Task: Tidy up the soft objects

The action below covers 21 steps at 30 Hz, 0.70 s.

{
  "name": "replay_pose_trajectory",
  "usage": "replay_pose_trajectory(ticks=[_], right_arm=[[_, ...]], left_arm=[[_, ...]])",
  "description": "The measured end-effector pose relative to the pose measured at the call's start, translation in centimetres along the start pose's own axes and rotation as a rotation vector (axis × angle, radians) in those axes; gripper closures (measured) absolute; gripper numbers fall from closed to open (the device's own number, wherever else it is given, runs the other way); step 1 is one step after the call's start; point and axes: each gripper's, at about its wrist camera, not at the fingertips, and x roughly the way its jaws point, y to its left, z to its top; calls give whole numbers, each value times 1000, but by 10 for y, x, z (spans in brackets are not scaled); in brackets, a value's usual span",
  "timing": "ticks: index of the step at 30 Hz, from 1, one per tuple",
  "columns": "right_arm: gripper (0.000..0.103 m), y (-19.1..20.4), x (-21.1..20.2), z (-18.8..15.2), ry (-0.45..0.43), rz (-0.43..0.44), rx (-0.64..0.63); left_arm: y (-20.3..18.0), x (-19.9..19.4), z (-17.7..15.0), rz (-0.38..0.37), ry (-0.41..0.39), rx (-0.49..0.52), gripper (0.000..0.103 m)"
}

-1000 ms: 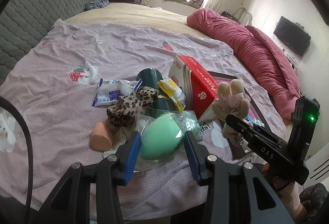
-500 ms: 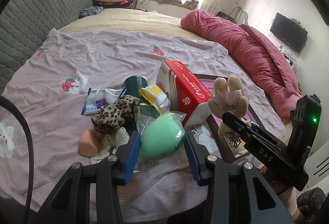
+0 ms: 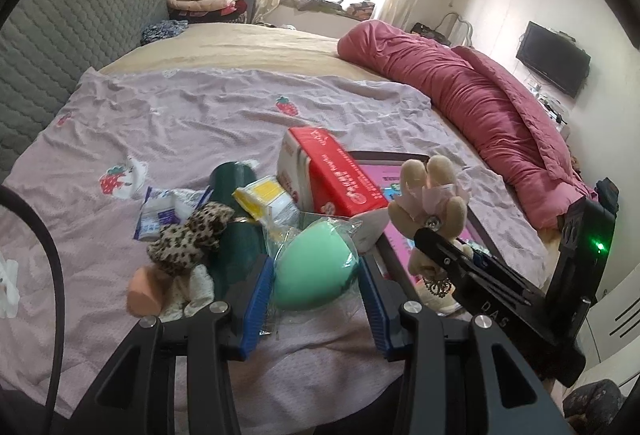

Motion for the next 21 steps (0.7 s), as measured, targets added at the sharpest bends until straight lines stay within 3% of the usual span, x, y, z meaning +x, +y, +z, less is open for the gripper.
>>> replay_pose_trajectory(ticks=[21], right_arm=[[68,-69,-37,13,-138,-150,174]], left_arm=[[-71,30,10,-75,27,120,59]])
